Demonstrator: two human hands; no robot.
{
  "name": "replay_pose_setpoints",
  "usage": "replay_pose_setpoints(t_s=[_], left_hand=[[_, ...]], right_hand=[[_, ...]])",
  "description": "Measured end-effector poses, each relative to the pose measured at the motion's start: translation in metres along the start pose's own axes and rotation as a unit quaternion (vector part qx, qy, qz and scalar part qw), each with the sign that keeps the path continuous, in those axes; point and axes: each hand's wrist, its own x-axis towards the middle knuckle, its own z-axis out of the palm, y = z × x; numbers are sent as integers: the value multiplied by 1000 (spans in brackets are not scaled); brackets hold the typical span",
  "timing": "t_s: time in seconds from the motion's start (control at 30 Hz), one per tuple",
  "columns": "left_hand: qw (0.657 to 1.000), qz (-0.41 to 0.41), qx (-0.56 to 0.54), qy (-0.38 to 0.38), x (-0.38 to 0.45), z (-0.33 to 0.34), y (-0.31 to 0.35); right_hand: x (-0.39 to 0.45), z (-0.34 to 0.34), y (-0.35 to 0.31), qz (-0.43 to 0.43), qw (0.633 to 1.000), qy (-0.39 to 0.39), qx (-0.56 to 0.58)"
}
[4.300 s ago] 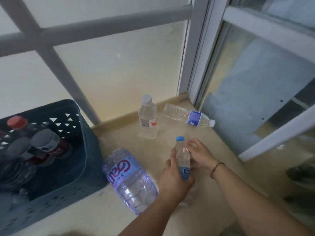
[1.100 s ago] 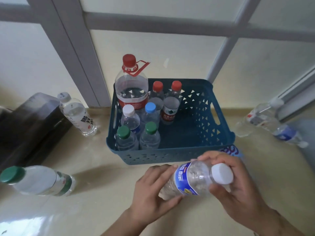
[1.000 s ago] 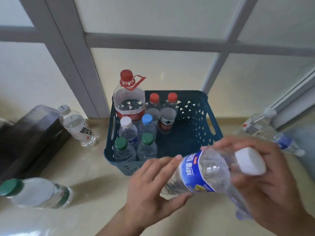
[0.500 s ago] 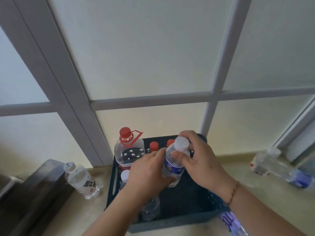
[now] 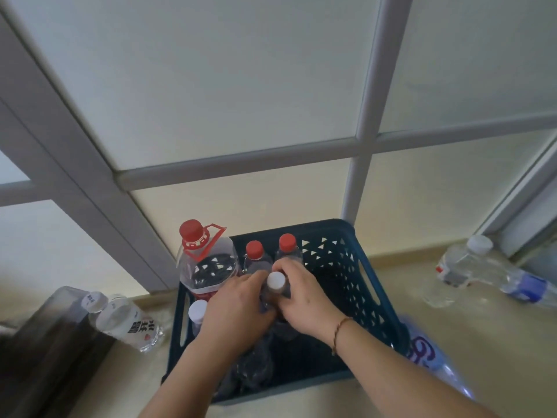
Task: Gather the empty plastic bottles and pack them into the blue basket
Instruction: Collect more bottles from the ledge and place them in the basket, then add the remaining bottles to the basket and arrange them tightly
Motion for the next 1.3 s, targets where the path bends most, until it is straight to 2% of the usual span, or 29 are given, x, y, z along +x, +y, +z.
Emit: replay_pose_setpoints(t_s=[0.27,0.37,0.43,0.47,0.53,0.6,0.63,0.67,0.7,0.77,0.83,0.93,1.0,1.07,1.13,1.23,1.3], left_hand=[[999,-15,17,-46,7,-2,5],[997,-3,29,-65,2,-10,9],[998,2,35,-53,-8,-17,18],[999,13,41,-18,-15,-21,25],[993,59,39,98,-30,-22,40],[958,157,-18,239,-50,-14,62],[933,223,-54,278,-61,-6,76],[908,296,-83,284,-71,4,91],[886,373,-90,261,-79,18,106],[839,511,-8,186,-85,58,131],[804,581,62,107,-82,105,152],[802,567,182,-47,-60,151,179],[805,512,252,-161,-41,169,190],[811,457,282,-231,-26,183,198],[810,440,297,-251,-19,192,206],[785,467,318,-254,-13,194,215],[782,474,316,-252,-9,192,219]], right_hand=[[4,-2,5,68,997,-18,23],[0,-7,9,92,994,-55,20],[-5,-14,11,87,993,-82,4],[-10,-19,10,77,993,-89,-5],[-30,-37,7,50,997,-62,-12],[-61,-60,10,13,999,29,-6],[-80,-72,16,-3,997,82,-1],[-99,-83,26,-8,991,130,13],[-120,-94,40,2,984,173,32],[-156,-111,73,50,967,240,69],[-187,-124,111,100,953,274,83],[-230,-142,166,165,937,295,87],[-255,-149,196,199,936,283,69],[-275,-152,212,225,933,269,80],[-290,-151,221,233,939,240,81],[-303,-139,228,247,947,186,86],[-307,-125,227,239,955,150,92]])
